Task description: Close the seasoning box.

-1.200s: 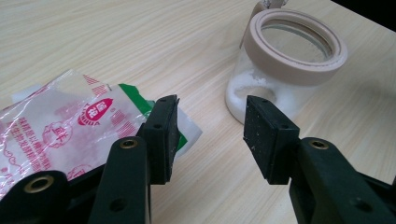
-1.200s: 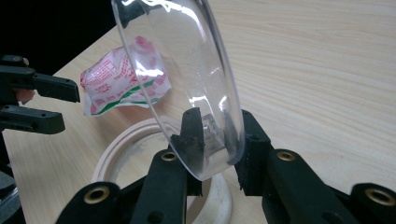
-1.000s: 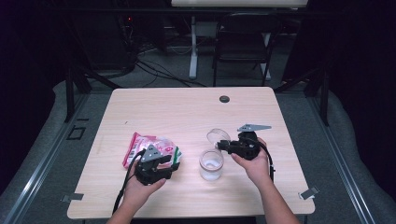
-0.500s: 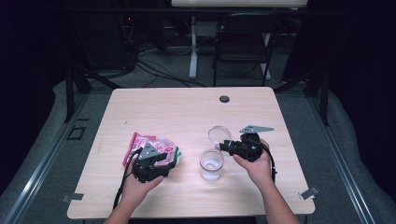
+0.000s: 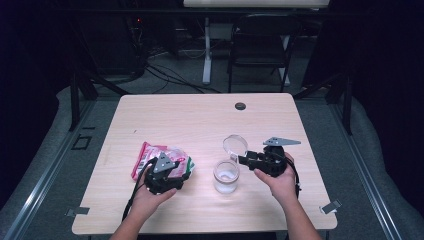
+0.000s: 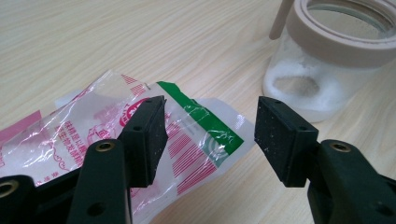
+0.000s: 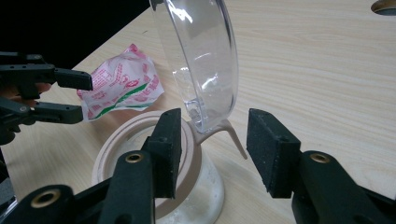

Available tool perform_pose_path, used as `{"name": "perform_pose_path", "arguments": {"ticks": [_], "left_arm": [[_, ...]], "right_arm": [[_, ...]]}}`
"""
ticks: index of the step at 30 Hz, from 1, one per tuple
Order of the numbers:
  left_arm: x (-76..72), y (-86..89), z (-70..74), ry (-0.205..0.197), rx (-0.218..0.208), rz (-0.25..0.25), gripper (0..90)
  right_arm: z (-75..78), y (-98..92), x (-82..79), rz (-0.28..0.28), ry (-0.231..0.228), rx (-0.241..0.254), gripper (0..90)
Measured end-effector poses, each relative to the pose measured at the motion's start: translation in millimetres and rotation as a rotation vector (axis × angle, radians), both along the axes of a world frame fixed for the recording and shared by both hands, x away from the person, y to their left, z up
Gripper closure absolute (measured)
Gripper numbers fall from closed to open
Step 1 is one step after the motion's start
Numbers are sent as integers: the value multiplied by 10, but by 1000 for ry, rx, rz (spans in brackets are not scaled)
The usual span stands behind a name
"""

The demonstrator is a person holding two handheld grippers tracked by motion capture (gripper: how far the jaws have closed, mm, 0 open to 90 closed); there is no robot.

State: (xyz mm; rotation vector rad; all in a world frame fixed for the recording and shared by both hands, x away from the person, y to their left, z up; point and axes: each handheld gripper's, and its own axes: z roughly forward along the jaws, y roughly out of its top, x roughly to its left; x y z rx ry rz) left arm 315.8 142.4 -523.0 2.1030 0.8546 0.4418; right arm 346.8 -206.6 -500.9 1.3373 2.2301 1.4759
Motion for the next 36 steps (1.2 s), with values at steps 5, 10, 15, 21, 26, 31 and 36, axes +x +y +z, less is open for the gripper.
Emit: {"name": "perform_pose_path", "arguments": {"ticks": [5,10,15,21,26,31,36], "left_arm": [[-13,-46,-27,-3,29,-12,413],[-47,-92,-5,-7,29,-36,404],[-66,-164,-50,-25,88,-40,393],[-35,-194,-162,-43,144,-29,393],[22,-183,-249,-69,208,-2,393],[65,-194,-307,-95,251,23,396],[98,-186,-327,-110,276,41,403]], "right_arm": [[1,1,-4,-2,-3,-2,543],[4,-11,-4,-8,-5,2,542],[5,-12,-4,-7,-5,5,540],[-1,7,-7,-2,-3,-5,540],[-8,21,-9,-2,-1,-5,540],[-16,25,-8,-2,-1,-8,540],[-19,29,-10,1,-1,-11,540]]}}
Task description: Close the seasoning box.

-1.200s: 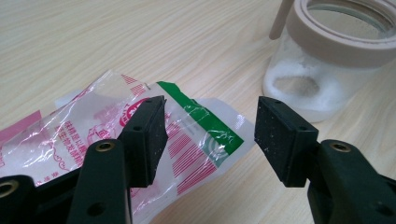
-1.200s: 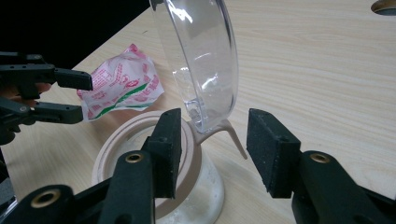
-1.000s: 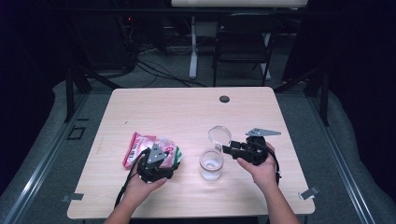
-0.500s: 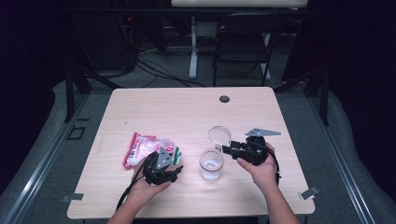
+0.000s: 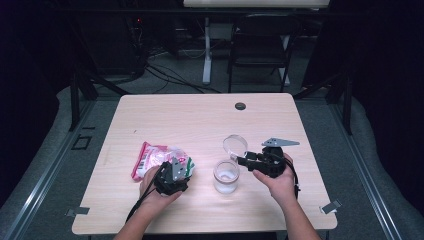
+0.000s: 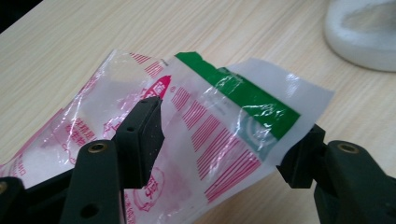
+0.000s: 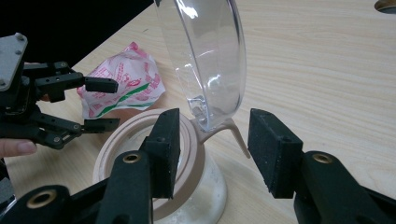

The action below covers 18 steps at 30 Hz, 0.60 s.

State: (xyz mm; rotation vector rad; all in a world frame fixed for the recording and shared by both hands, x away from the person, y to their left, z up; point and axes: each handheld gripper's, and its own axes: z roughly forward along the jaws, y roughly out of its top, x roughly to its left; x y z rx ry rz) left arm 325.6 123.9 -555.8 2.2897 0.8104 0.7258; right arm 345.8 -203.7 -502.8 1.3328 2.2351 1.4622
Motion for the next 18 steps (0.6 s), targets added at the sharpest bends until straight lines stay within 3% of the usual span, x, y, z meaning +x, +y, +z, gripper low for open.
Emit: {"name": "perform_pose_path", "arguments": {"ticks": [18], "left_arm": [[160,27,-43,30,-44,41,566]], "right_arm": [[-10,-21,-78,-9,-7,-17,540]]}}
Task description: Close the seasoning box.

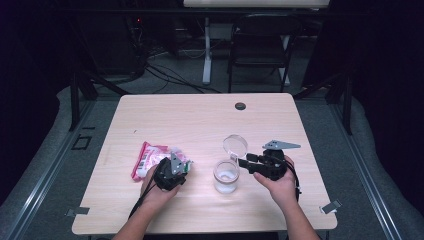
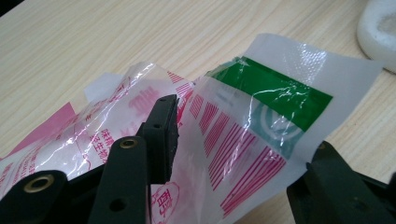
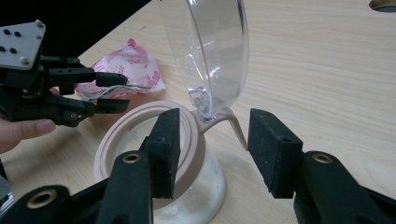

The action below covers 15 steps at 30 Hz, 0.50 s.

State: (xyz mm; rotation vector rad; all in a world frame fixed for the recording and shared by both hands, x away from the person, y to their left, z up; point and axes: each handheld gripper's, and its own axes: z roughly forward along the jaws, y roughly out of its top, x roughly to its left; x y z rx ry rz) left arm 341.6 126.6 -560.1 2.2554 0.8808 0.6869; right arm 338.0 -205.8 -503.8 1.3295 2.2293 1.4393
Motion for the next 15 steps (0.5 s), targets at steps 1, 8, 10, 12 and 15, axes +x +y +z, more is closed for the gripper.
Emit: {"name": "perform_pose_path", "arguments": {"ticks": [1,8,10,12,15], "left_arm": [[15,-1,0,1,-11,1,572],[86,-26,-10,19,-29,11,579],[99,-40,-4,28,-32,19,578],[108,-50,-11,29,-38,27,584],[115,-62,-23,31,-39,37,606]], "right_arm": [[-1,-2,-9,-3,-1,5,540],[-7,-48,-63,-20,-8,1,540],[-7,-65,-75,-22,-11,-3,540],[-9,-71,-85,-28,-12,2,540],[-10,-87,-100,-31,-11,6,540]]}}
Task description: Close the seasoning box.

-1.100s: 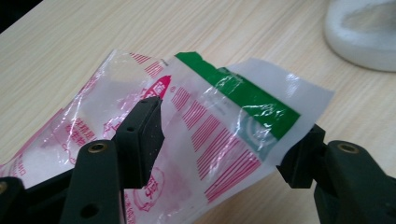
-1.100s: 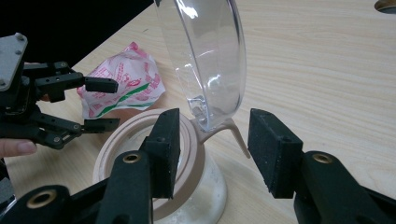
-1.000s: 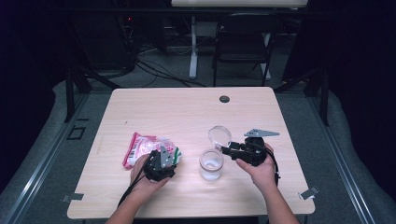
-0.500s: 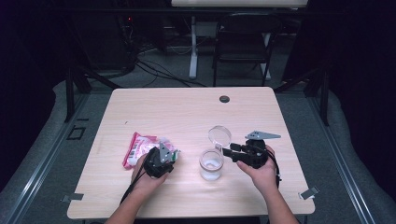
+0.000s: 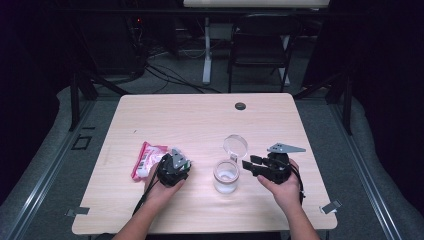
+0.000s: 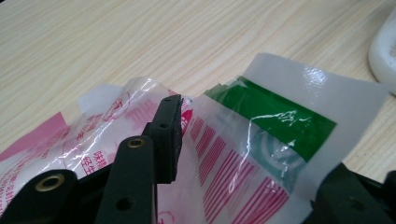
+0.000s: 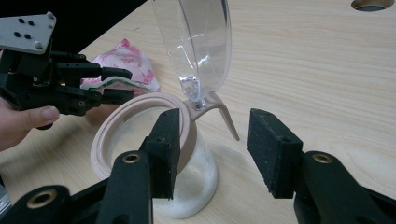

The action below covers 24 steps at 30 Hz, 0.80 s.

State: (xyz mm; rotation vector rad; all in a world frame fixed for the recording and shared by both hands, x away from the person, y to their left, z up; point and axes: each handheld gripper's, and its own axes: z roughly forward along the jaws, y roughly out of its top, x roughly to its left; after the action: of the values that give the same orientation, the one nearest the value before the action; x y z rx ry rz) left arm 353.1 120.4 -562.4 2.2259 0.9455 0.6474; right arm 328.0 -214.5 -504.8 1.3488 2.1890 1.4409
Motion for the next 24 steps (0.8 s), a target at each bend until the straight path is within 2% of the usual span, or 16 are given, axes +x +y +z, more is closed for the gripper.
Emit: {"name": "perform_pose_path", "arguments": {"ticks": [4,13,24], "left_arm": [[5,4,-1,-23,17,0,634],[-12,1,0,-49,41,10,756],[-7,57,39,-55,19,42,868]], "right_arm": [[0,-18,-14,-7,-3,-6,540],[-5,-16,-25,-6,-4,-7,540],[-15,-9,-23,-1,0,-10,540]]}}
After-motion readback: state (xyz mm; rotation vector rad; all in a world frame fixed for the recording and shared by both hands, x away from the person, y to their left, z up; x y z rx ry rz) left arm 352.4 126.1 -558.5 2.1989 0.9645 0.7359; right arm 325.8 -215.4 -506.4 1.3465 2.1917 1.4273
